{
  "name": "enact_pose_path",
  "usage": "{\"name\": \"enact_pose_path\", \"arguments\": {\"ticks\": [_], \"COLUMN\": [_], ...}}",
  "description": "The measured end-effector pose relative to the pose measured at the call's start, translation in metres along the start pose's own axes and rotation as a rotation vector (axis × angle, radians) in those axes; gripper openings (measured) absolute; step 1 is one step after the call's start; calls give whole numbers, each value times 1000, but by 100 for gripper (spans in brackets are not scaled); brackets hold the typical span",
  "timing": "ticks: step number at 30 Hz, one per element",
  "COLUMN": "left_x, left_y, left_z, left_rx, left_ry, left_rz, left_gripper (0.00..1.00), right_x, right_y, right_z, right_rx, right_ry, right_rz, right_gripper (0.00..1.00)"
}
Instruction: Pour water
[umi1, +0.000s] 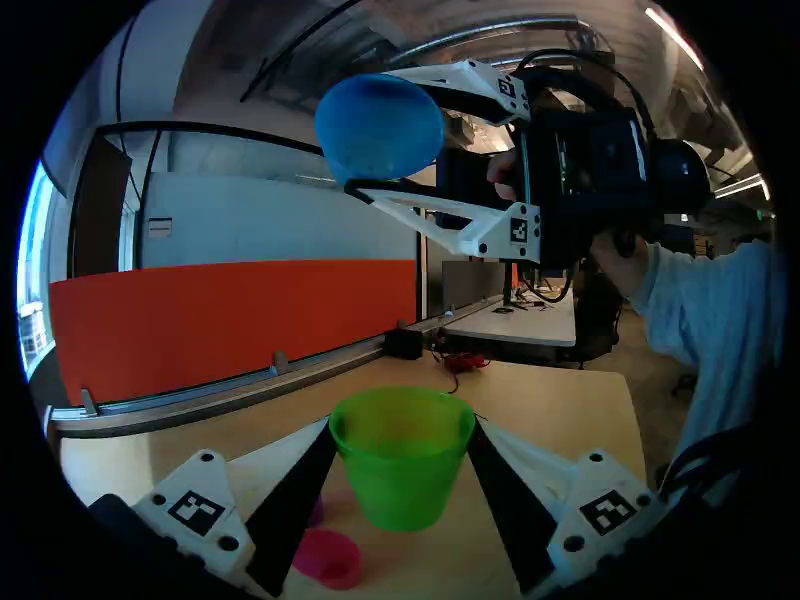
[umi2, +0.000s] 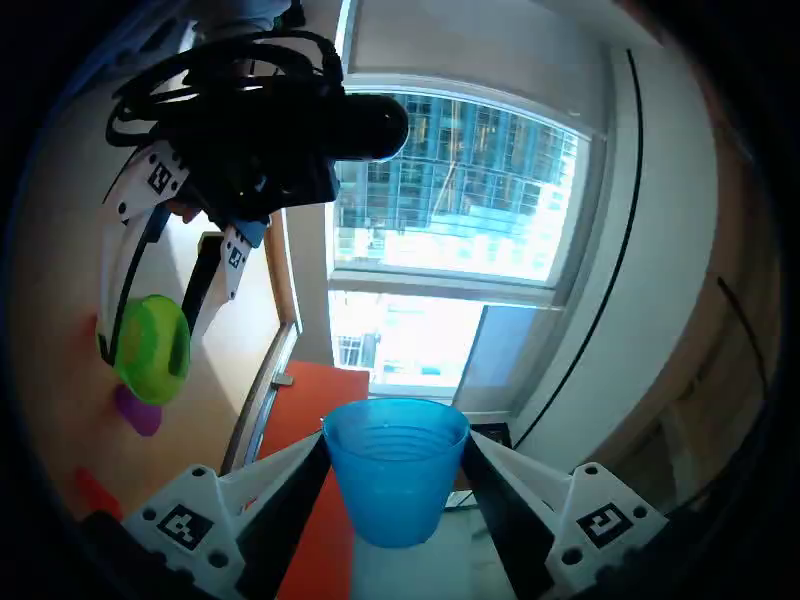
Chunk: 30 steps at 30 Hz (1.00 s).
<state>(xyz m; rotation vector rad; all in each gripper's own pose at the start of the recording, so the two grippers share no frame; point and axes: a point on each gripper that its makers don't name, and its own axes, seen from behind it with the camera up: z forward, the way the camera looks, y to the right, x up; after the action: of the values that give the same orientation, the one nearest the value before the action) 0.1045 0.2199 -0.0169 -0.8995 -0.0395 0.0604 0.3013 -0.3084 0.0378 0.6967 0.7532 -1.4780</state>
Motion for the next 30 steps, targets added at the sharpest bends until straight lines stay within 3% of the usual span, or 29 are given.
{"name": "enact_pose_path", "arguments": {"ticks": [6,16,22,30], "left_x": [-1,3,4,6], "left_y": [-1,-3,-3,-2], "left_z": [0,0,-1,-1], "left_rx": [2,8,12,13], "left_ry": [-1,4,5,7], "left_rz": [1,6,10,15], "left_gripper": [87,87,87,87], "right_x": [1,5,10,18], "right_y": [2,-1,-9,-14], "right_z": [-1,-7,-10,-12], "right_rx": [-7,-6,-2,14], "right_ry": [8,21,25,43], "right_rz": [130,398,580,871], "right_gripper": [90,90,90,90]}}
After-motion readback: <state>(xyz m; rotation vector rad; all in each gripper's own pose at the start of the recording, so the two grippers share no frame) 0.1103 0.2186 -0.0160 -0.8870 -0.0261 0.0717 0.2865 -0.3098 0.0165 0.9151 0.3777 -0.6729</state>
